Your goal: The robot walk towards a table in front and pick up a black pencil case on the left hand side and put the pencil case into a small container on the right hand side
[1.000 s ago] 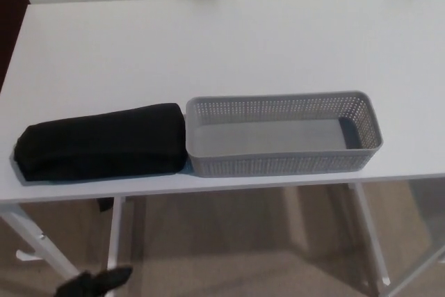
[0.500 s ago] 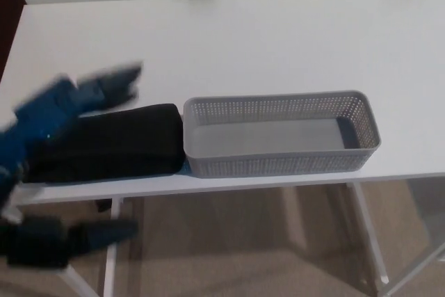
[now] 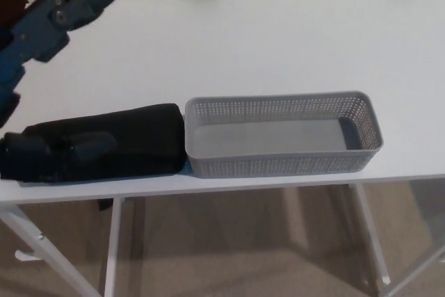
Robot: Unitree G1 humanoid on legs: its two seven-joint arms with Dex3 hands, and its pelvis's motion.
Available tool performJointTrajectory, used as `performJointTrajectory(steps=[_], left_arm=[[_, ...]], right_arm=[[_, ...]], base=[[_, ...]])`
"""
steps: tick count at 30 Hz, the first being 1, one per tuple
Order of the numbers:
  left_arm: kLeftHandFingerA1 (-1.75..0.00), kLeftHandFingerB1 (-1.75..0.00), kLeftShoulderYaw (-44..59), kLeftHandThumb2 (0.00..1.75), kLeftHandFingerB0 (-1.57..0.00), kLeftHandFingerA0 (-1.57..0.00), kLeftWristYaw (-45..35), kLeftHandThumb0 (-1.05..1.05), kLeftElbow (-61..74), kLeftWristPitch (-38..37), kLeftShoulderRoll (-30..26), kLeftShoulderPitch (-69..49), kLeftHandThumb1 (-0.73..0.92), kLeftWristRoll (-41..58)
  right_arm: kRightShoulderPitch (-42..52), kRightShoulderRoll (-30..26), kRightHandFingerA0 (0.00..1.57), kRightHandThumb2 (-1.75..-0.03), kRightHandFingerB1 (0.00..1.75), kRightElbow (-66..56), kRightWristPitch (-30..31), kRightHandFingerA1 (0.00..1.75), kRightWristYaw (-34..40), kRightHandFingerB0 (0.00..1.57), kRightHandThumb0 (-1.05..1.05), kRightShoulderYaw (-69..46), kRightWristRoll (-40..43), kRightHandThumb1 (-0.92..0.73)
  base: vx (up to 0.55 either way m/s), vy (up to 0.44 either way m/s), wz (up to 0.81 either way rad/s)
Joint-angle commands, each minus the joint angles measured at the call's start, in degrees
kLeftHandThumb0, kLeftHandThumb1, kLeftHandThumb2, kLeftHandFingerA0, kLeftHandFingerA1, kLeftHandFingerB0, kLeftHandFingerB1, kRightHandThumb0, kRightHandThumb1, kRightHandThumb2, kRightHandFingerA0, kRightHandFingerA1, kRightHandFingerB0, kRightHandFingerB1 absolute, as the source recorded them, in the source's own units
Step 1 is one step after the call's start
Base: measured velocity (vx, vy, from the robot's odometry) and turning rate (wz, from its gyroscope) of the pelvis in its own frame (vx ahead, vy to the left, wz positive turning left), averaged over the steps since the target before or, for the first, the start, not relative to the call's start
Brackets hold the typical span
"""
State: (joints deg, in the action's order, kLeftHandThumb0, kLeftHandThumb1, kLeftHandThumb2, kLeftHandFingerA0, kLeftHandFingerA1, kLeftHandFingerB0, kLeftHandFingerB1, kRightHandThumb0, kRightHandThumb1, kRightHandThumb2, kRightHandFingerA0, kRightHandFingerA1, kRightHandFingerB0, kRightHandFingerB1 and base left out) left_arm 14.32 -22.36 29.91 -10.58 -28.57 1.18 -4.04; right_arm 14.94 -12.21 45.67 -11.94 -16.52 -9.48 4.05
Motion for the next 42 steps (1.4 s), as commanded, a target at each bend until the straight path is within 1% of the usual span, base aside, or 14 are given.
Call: performJointTrajectory(steps=[1, 2, 3, 4, 5, 6, 7, 10, 12, 18, 22, 25, 31, 42], left_arm=[[0.0, -0.07, -11.8, 0.67, 0.0, 0.0, -3.8, -0.46, -17.3, 15.3, -12.6, 9.5, 0.34, -28.2], [0.0, -0.08, -13.4, 0.68, 0.0, 0.0, -4.8, -0.48, -19.0, 16.5, -13.2, 10.5, 0.35, -29.0], [0.0, -0.07, -14.5, 0.7, 0.0, 0.0, -5.4, -0.52, -20.3, 17.4, -13.7, 11.3, 0.36, -29.3], [0.0, -0.07, -14.9, 0.7, 0.0, 0.0, -5.6, -0.52, -20.6, 17.7, -13.8, 11.6, 0.36, -29.3], [0.0, -0.04, -16.2, 0.72, 0.0, 0.0, -6.7, -0.55, -22.5, 18.6, -14.4, 12.7, 0.38, -29.0], [0.0, -0.03, -17.5, 0.73, 0.0, 0.0, -7.8, -0.57, -24.1, 19.7, -14.8, 13.8, 0.38, -29.1], [0.0, -0.03, -18.4, 0.54, 0.0, 0.0, -8.3, -0.64, -25.1, 20.2, -15.0, 14.4, 0.36, -29.1], [0.0, 0.0, -21.1, 0.57, 0.0, 0.0, -9.5, -0.65, -28.0, 21.7, -15.6, 16.0, 0.36, -29.0], [0.0, -0.01, -23.4, 0.56, 0.0, 0.0, -10.0, -0.74, -30.8, 22.3, -15.8, 16.6, 0.38, -29.3], [0.0, 0.0, -28.0, 0.57, 0.0, 0.0, -7.9, -0.77, -37.4, 22.9, -14.7, 18.3, 0.39, -29.5], [0.0, 0.0, -30.5, 0.56, 0.0, 0.0, -7.5, -0.78, -41.3, 23.6, -13.5, 20.7, 0.41, -29.6], [0.0, 0.0, -32.6, 0.55, 0.0, 0.0, -7.0, -0.76, -43.5, 24.3, -13.0, 22.3, 0.42, -30.7], [0.0, 0.0, -34.5, 0.53, 0.0, 0.0, -4.7, -0.6, -46.0, 24.5, -11.7, 22.9, 0.4, -32.1], [0.0, 0.0, -34.7, 0.53, 0.0, 0.0, -1.3, -0.6, -47.8, 24.2, -9.4, 24.0, 0.42, -34.1]], right_arm=[[-1.0, -2.8, 0.72, -0.55, 0.4, 1.6, -2.3, 0.5, 2.5, 0.43, -0.32, 0.5, -2.5, -0.49], [-1.3, -2.8, 0.68, -0.55, 0.4, 1.7, -1.8, 0.51, 1.2, 0.41, -0.3, 0.0, -1.4, -0.51], [-1.6, -2.9, 0.6, -0.67, 0.47, 2.0, -1.7, 0.56, 0.7, 0.37, -0.37, -0.1, -1.2, -0.43], [-1.7, -3.0, 0.6, -0.67, 0.47, 2.1, -1.7, 0.56, 0.6, 0.37, -0.37, -0.1, -1.2, -0.43], [-2.0, -3.0, 0.66, -0.55, 0.41, 2.2, -1.4, 0.51, 0.6, 0.43, -0.29, -0.2, -1.1, -0.51], [-1.9, -3.0, 0.67, -0.55, 0.41, 1.3, -1.0, 0.51, 0.8, 0.44, -0.29, -0.2, -1.2, -0.51], [-1.8, -3.0, 0.69, -0.55, 0.41, 0.8, -0.7, 0.51, 0.9, 0.44, -0.29, -0.2, -1.2, -0.51], [-1.8, -2.8, 0.67, -0.55, 0.41, 0.0, 0.1, 0.51, 0.7, 0.43, -0.28, -0.4, -0.7, -0.5], [-1.5, -2.5, 0.68, -0.55, 0.42, -1.0, 1.1, 0.52, 1.2, 0.43, -0.27, -0.4, -0.7, -0.5], [-0.9, -2.5, 0.66, -0.55, 0.41, -1.6, 1.5, 0.52, 1.3, 0.42, -0.27, -0.2, -0.9, -0.51], [-1.0, -2.6, 0.7, -0.55, 0.42, -2.0, 1.3, 0.53, 1.4, 0.44, -0.28, -0.2, -0.9, -0.5], [-1.2, -2.4, 0.68, -0.55, 0.42, -1.9, 2.0, 0.52, 1.2, 0.44, -0.27, -0.5, -0.2, -0.5], [-1.3, -2.6, 0.67, -0.55, 0.41, -1.1, 1.8, 0.51, 1.4, 0.43, -0.28, 0.0, -0.9, -0.5], [-1.2, -3.0, 0.67, -0.55, 0.41, -1.2, 0.6, 0.5, 2.2, 0.45, -0.3, 1.4, -2.7, -0.5]], base=[[0.0, 0.0, 0.0], [0.0, 0.0, 0.0], [0.0, 0.0, 0.0], [0.0, 0.0, 0.0], [0.0, 0.0, 0.0], [0.0, 0.0, 0.0], [0.0, 0.0, 0.0], [0.0, 0.0, 0.0], [0.0, 0.0, 0.0], [0.0, 0.0, 0.0], [0.0, 0.0, 0.0], [0.0, 0.0, 0.0], [0.0, 0.0, 0.0], [0.0, 0.0, 0.0]])
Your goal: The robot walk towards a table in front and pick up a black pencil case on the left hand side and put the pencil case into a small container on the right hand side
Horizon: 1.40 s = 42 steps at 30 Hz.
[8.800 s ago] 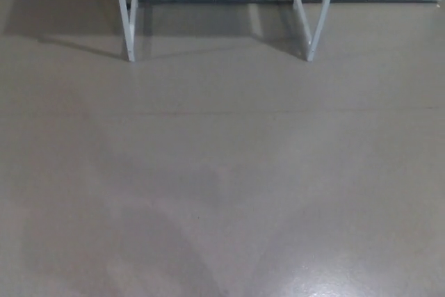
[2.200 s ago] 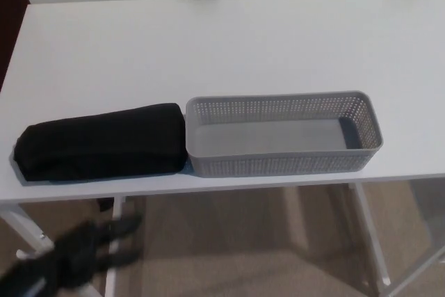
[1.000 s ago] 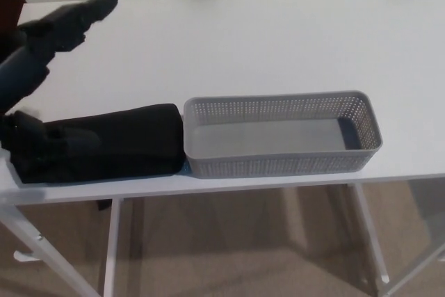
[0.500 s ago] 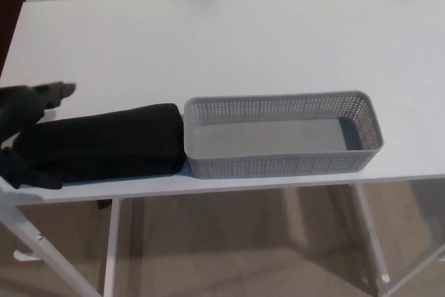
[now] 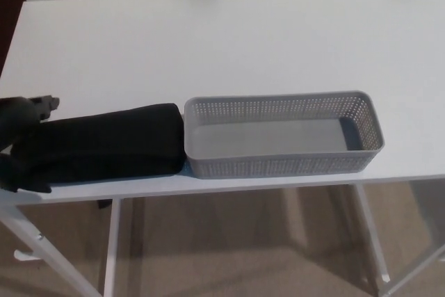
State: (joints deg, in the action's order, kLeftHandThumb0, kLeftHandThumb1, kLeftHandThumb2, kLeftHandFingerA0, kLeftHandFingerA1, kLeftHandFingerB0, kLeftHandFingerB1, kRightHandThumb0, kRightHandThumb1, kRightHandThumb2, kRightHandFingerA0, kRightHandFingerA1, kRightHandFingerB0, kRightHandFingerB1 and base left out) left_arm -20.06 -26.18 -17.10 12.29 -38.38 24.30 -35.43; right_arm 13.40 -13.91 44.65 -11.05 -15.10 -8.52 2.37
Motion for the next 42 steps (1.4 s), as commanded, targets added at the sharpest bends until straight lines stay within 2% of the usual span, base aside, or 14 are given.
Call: performJointTrajectory(steps=[1, 8, 22, 23, 24, 42], left_arm=[[0.0, 0.0, -0.2, 0.53, 0.0, 0.0, 2.6, -0.59, -0.4, 1.4, 0.5, 1.0, 0.42, -2.8], [0.0, 0.0, -0.4, 0.53, 0.0, 0.0, 2.3, -0.6, 1.6, 2.0, 1.1, 1.4, 0.42, -4.1], [0.0, -0.01, -0.6, 0.55, 0.0, 0.0, 1.5, -0.57, 3.1, 3.0, 2.7, 0.6, 0.42, -5.4], [0.0, 0.0, -0.6, 0.56, 0.0, 0.0, 1.3, -0.56, 3.0, 2.8, 3.1, 0.5, 0.4, -5.0], [0.0, -0.03, -0.7, 0.69, 0.0, 0.0, 1.1, -0.61, 2.8, 2.9, 3.2, 0.6, 0.36, -5.0], [0.0, -0.05, -3.7, 0.71, 0.0, 0.0, 0.0, -0.59, 2.4, 4.2, 7.4, 0.8, 0.38, -5.5]], right_arm=[[0.3, -1.3, 0.68, -0.55, 0.41, -0.4, -0.2, 0.51, 0.8, 0.45, -0.3, 0.5, -1.0, -0.5], [0.0, -0.9, 0.69, -0.55, 0.4, -1.1, 1.0, 0.5, 1.2, 0.43, -0.27, 0.3, -0.3, -0.51], [0.1, -0.6, 0.69, -0.55, 0.42, -0.8, -0.7, 0.52, 2.2, 0.46, -0.3, -0.4, 0.1, -0.51], [0.0, -0.7, 0.7, -0.55, 0.42, -0.7, -0.1, 0.52, 2.4, 0.46, -0.29, -0.7, 0.3, -0.5], [0.1, -0.7, 0.69, -0.55, 0.42, -1.0, 0.0, 0.52, 2.5, 0.46, -0.3, -0.7, 0.2, -0.51], [0.6, 0.0, 0.66, -0.56, 0.43, -4.0, 1.1, 0.52, 2.8, 0.46, -0.29, -1.2, 0.4, -0.54]], base=[[0.0, 0.0, 0.0], [0.0, 0.0, 0.0], [0.0, 0.0, 0.0], [0.0, 0.0, 0.0], [0.0, 0.0, 0.0], [0.0, 0.0, 0.0]])
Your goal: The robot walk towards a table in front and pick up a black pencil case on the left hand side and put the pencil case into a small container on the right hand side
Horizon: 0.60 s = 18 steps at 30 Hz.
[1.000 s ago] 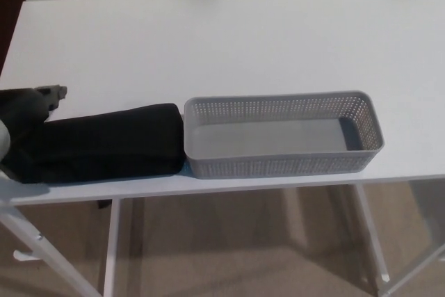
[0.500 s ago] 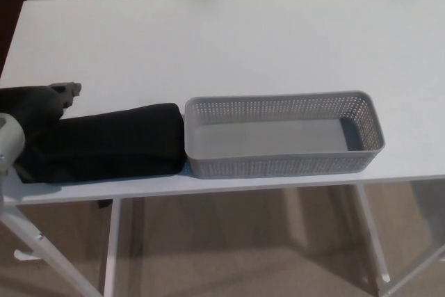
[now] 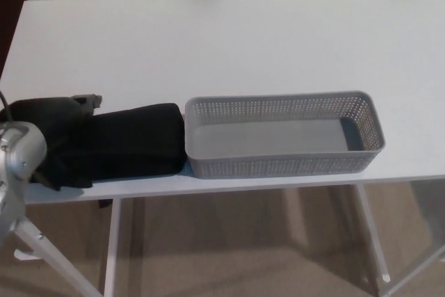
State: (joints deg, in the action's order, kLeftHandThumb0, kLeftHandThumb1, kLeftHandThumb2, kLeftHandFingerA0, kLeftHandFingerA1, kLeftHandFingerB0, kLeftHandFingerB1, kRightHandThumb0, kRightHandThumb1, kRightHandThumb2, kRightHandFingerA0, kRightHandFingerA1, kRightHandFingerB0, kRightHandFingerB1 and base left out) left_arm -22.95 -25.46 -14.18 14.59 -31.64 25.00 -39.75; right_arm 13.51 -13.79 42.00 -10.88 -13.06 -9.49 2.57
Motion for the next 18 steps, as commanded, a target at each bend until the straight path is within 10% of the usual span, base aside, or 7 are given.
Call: performJointTrajectory(steps=[1, 5, 7, 9, 12, 14, 18], left_arm=[[0.0, -0.06, -1.2, 0.71, 0.0, 0.0, -0.5, -0.59, -0.7, 2.0, 1.0, 0.2, 0.38, -1.5], [-0.95, -0.28, -0.2, 0.61, -0.15, -0.69, 4.4, -0.3, -1.2, -2.3, 1.9, -1.3, 0.7, 0.2], [-1.25, -0.31, 0.5, 0.62, -0.28, -0.73, 6.4, -0.22, -1.6, -3.9, 2.5, -2.1, 0.73, 1.1], [-0.9, -0.42, 0.9, 0.65, -0.71, -1.03, 7.2, -0.17, -1.8, -3.1, 3.3, -2.3, 0.83, 0.9], [-0.97, -0.48, 1.6, 0.64, -0.82, -1.03, 9.3, -0.14, -2.0, -4.1, 3.7, -2.7, 0.82, 0.9], [-1.61, -1.31, 2.0, 0.65, -0.67, -0.82, 14.7, -0.13, -2.8, -6.8, 3.9, -4.0, 0.75, 0.2], [-1.62, -1.37, 3.1, 0.66, -0.6, -0.77, 18.2, -0.14, -4.6, -10.3, 3.7, -5.0, 0.83, 1.1]], right_arm=[[0.6, -0.1, 0.66, -0.56, 0.43, -1.4, 0.6, 0.52, 0.6, 0.46, -0.28, -0.2, 0.4, -0.54], [0.8, 0.0, 0.65, -0.56, 0.43, -2.0, 0.6, 0.5, 1.1, 0.47, -0.31, 0.0, 0.0, -0.55], [0.9, -0.2, 0.65, -0.56, 0.43, -2.1, 0.3, 0.51, 0.9, 0.47, -0.3, -0.1, 0.1, -0.55], [0.9, -0.3, 0.64, -0.56, 0.43, -2.4, 0.4, 0.5, 1.0, 0.48, -0.31, 0.1, -0.2, -0.56], [0.6, -0.4, 0.63, -0.56, 0.42, -3.0, 1.1, 0.49, 1.5, 0.48, -0.32, 0.3, -0.5, -0.56], [0.4, -0.5, 0.63, -0.56, 0.42, -3.2, 1.6, 0.5, 1.3, 0.47, -0.32, 0.3, -0.4, -0.57], [0.1, -0.3, 0.64, -0.56, 0.43, -1.9, 1.3, 0.5, 1.4, 0.49, -0.32, 0.1, -0.2, -0.56]], base=[[0.0, 0.0, 0.0], [0.0, 0.0, 0.0], [0.0, 0.0, 0.0], [0.0, 0.0, 0.0], [0.0, 0.0, 0.0], [0.0, 0.0, 0.0], [0.0, 0.0, 0.0]])
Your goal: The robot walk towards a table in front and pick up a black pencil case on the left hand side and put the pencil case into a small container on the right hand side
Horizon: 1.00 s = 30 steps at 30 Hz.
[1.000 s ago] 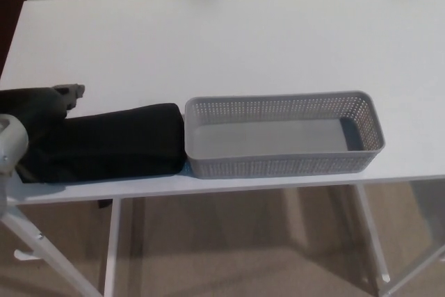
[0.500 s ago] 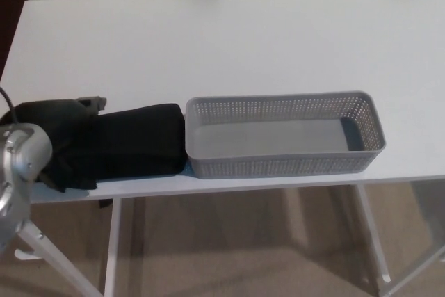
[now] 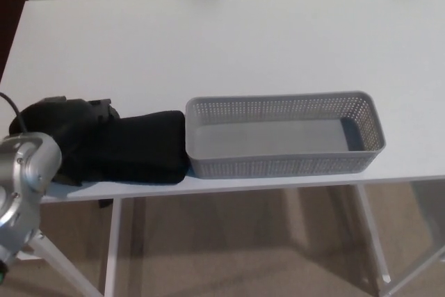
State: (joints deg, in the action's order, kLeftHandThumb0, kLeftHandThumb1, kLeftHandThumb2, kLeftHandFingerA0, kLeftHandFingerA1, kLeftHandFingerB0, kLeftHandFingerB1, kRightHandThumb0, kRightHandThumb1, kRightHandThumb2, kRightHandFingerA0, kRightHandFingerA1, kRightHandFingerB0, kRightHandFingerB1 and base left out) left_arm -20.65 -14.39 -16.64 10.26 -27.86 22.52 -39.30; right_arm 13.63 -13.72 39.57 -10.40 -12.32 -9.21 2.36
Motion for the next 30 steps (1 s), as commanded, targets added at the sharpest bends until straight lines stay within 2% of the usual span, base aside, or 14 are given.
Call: performJointTrajectory(steps=[1, 4, 7, 10, 11, 19, 20, 21, 22, 23, 26, 27, 28, 30], left_arm=[[-1.63, -1.39, 0.9, 0.65, -0.58, -0.74, 7.5, -0.13, -2.3, -6.3, -0.1, -2.7, 0.84, 0.6], [-1.59, -1.29, 1.0, 0.67, -0.64, -0.77, 8.1, -0.17, -2.6, -7.2, -0.3, -2.9, 0.81, 0.3], [-1.6, -1.33, 1.0, 0.66, -0.62, -0.76, 8.4, -0.17, -2.4, -7.6, -0.7, -3.4, 0.81, 0.1], [-1.58, -1.29, 1.4, 0.64, -0.61, -0.76, 8.7, -0.15, -3.0, -8.7, -1.4, -3.5, 0.81, 0.3], [-1.61, -1.35, 1.7, 0.64, -0.61, -0.74, 8.9, -0.16, -3.1, -9.6, -1.9, -3.5, 0.8, 0.7], [-1.59, -1.33, 5.0, 0.64, -0.59, -0.72, 9.8, -0.15, -4.6, -14.4, -7.0, -4.6, 0.8, 2.3], [-1.55, -1.25, 6.0, 0.65, -0.59, -0.76, 9.7, -0.14, -4.9, -15.6, -8.6, -5.3, 0.8, 3.0], [-1.41, -1.16, 6.6, 0.82, -0.62, -0.95, 10.3, -0.26, -5.3, -16.8, -9.4, -5.7, 0.69, 3.4], [-1.71, -1.41, 7.7, 0.55, -0.5, -0.63, 9.8, -0.09, -5.5, -17.7, -10.7, -6.6, 0.87, 4.4], [-1.74, -1.43, 8.4, 0.52, -0.5, -0.6, 9.5, -0.09, -5.7, -18.2, -11.5, -7.0, 0.89, 4.9], [-1.69, -1.36, 9.8, 0.54, -0.54, -0.63, 9.3, -0.12, -6.2, -19.8, -13.0, -7.7, 0.82, 5.6], [-1.64, -1.36, 10.9, 0.61, -0.6, -0.72, 8.5, -0.11, -5.5, -19.6, -13.6, -8.3, 0.8, 6.6], [-1.62, -1.34, 11.8, 0.61, -0.63, -0.71, 8.3, -0.11, -5.3, -19.9, -13.9, -8.7, 0.79, 7.4], [-1.64, -1.39, 13.4, 0.6, -0.58, -0.69, 9.0, -0.12, -5.6, -21.1, -14.2, -9.3, 0.8, 8.6]], right_arm=[[0.0, -0.4, 0.63, -0.56, 0.43, 0.5, 0.7, 0.49, 0.6, 0.49, -0.32, -0.1, 0.0, -0.56], [0.1, -0.5, 0.63, -0.56, 0.43, 0.4, 0.8, 0.48, 0.8, 0.49, -0.32, 0.2, -0.4, -0.58], [0.2, -0.4, 0.64, -0.56, 0.44, 0.5, 0.5, 0.49, 0.9, 0.5, -0.32, 0.2, -0.4, -0.58], [-0.1, -0.5, 0.64, -0.56, 0.44, 0.5, 0.6, 0.49, 1.1, 0.51, -0.34, 0.4, -0.5, -0.57], [-0.2, -0.5, 0.64, -0.56, 0.44, 0.3, 0.8, 0.49, 1.1, 0.51, -0.34, 0.3, -0.4, -0.57], [-0.7, -0.7, 0.65, -0.56, 0.44, 0.3, 1.7, 0.5, 0.3, 0.51, -0.32, -0.1, 0.4, -0.58], [-0.8, -0.8, 0.65, -0.56, 0.44, 0.4, 2.1, 0.5, 0.6, 0.52, -0.33, -0.1, 0.2, -0.57], [-0.6, -0.8, 0.66, -0.56, 0.44, 0.4, 2.0, 0.49, 0.7, 0.54, -0.34, -0.1, 0.1, -0.56], [-0.7, -0.8, 0.65, -0.56, 0.45, 0.7, 1.9, 0.49, 0.6, 0.54, -0.33, -0.1, 0.1, -0.57], [-0.7, -0.9, 0.65, -0.57, 0.44, 0.8, 1.8, 0.49, 0.7, 0.53, -0.34, 0.1, -0.1, -0.57], [-0.6, -0.8, 0.65, -0.56, 0.45, 0.8, 1.7, 0.5, 0.9, 0.53, -0.34, 0.3, -0.4, -0.57], [-0.6, -0.8, 0.65, -0.56, 0.45, 0.8, 1.8, 0.49, 1.2, 0.53, -0.34, 0.4, -0.6, -0.57], [-0.4, -0.8, 0.64, -0.56, 0.44, 0.6, 1.7, 0.49, 1.2, 0.52, -0.34, 0.5, -0.7, -0.58], [-0.5, -1.1, 0.64, -0.57, 0.44, 1.0, 1.3, 0.49, 1.0, 0.52, -0.35, 0.7, -0.9, -0.58]], base=[[0.0, 0.0, 0.0], [0.0, 0.0, 0.0], [0.0, 0.0, 0.0], [0.0, 0.0, 0.0], [0.0, 0.0, 0.0], [0.0, 0.0, 0.0], [0.0, 0.0, 0.0], [0.0, 0.0, 0.0], [0.0, 0.0, 0.0], [0.0, 0.0, 0.0], [0.0, 0.0, 0.0], [0.0, 0.0, 0.0], [0.0, 0.0, 0.0], [0.0, 0.0, 0.0]])
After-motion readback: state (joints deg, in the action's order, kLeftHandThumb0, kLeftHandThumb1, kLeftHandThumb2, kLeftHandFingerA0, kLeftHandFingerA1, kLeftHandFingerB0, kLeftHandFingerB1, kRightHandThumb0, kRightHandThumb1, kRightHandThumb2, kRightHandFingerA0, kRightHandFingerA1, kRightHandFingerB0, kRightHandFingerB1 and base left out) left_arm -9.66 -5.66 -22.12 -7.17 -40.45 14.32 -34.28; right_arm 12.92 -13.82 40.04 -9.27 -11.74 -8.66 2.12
